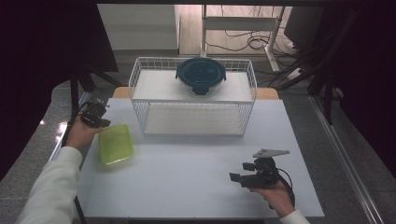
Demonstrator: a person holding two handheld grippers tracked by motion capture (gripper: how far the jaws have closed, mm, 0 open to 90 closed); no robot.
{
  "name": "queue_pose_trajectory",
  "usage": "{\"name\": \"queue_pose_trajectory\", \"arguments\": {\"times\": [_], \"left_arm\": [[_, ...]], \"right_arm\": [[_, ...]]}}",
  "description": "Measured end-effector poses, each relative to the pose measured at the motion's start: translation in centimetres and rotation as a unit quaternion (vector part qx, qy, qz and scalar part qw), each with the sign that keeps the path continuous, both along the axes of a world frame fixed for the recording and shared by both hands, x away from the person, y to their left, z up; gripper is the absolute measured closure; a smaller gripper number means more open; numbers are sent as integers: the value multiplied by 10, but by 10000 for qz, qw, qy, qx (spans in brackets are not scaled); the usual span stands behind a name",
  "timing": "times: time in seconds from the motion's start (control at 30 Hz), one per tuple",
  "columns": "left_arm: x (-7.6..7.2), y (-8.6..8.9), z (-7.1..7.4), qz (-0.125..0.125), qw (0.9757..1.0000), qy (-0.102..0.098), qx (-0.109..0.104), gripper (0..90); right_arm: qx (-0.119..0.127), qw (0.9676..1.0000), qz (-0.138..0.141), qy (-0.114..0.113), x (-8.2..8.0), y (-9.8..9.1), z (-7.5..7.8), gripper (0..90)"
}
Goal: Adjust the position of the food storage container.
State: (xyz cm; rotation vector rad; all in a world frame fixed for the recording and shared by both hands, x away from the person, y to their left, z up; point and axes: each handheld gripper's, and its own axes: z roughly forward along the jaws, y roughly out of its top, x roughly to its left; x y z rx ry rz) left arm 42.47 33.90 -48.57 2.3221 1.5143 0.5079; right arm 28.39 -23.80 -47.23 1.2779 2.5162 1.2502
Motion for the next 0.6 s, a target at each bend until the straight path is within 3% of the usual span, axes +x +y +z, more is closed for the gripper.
{"name": "queue_pose_trajectory", "arguments": {"times": [0.3,0.6], "left_arm": [[-4,0,-5,-195,9996,200,101,900],[-32,-8,-6,-460,9981,389,103,900]], "right_arm": [[-17,10000,-14,9,0,0,0,229],[13,10000,-3,2,-1,0,0,229]]}}
